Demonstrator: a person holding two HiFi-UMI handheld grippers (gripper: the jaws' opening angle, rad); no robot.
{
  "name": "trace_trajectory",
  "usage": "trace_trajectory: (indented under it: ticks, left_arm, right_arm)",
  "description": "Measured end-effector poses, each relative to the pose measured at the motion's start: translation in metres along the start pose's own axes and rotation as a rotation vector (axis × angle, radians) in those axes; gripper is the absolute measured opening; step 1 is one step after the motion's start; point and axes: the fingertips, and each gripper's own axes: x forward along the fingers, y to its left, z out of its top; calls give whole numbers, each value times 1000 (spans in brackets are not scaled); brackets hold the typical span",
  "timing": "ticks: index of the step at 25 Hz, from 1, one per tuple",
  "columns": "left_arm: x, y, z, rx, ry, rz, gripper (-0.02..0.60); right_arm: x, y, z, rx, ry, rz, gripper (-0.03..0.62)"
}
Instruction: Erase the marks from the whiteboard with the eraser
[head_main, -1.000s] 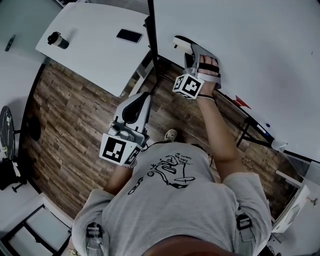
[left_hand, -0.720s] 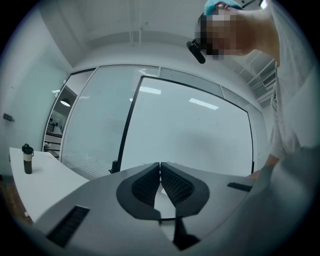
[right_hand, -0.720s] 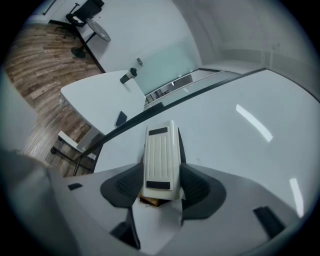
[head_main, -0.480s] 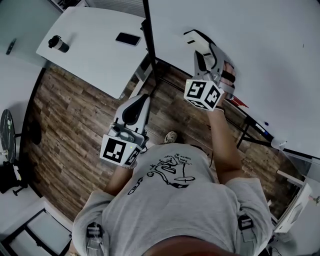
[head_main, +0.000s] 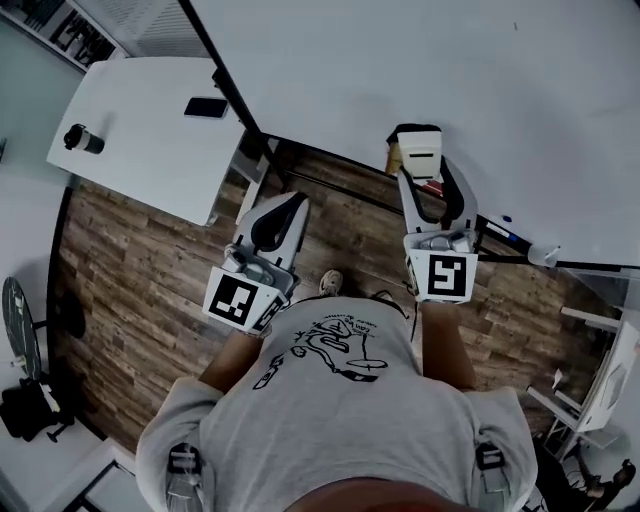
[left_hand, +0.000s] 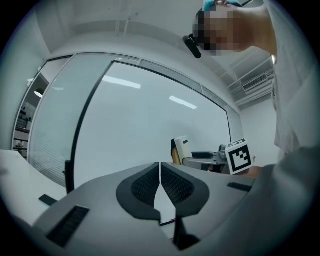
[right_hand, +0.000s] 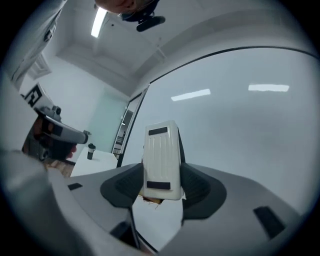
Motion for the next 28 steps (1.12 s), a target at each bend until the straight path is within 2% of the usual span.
trace_trajectory:
  ticks: [3,8,14,22,28]
  left_arm:
    - [25,-30,4,24,-8,-70,28]
    - [60,-83,14,20,-44,-181,28]
    - [94,-168,23,38,-68,-311,28]
    - [130,-249,28,29,-96,-444,28]
    - [145,-301,34,39,-107,-530,28]
  right_arm:
    - [-36,-21,-1,74,-9,-20,241]
    - [-96,-60,-3,147,-11,-71,241]
    - [-173,-109,3,218,-31,-149,241]
    - [-245,-151,-6,254,-25,-238,239]
    - [-278,-181,-7,257,-35,-295,239]
